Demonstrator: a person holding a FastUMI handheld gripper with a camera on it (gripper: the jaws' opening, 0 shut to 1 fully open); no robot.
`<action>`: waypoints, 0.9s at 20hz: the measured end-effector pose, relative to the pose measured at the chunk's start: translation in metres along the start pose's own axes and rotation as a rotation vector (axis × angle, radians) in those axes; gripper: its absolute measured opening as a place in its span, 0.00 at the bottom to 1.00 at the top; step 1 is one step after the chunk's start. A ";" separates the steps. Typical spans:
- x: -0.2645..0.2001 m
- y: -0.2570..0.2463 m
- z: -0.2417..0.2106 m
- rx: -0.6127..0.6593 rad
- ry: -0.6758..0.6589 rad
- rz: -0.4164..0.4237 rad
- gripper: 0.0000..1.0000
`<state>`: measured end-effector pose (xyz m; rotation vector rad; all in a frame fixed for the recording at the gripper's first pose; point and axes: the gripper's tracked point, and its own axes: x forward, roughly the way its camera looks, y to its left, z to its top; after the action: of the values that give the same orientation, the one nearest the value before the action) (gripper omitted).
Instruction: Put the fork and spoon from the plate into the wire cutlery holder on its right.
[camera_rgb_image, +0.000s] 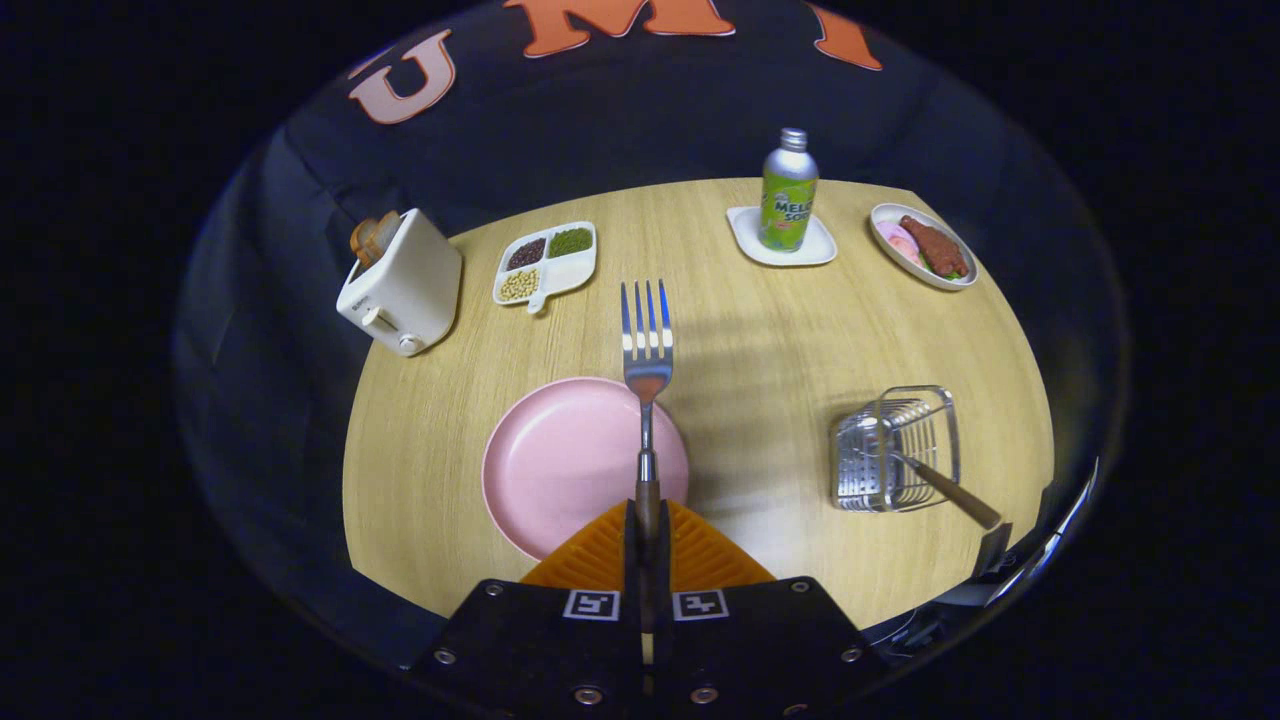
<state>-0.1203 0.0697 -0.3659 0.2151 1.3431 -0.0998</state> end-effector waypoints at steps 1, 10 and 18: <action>-0.007 -0.018 0.003 0.007 -0.006 -0.019 0.05; -0.028 -0.132 -0.012 -0.019 0.168 -0.091 0.05; -0.020 -0.152 -0.033 -0.104 0.411 -0.047 0.05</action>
<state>-0.1858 -0.0727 -0.3682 0.1193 1.7582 -0.0247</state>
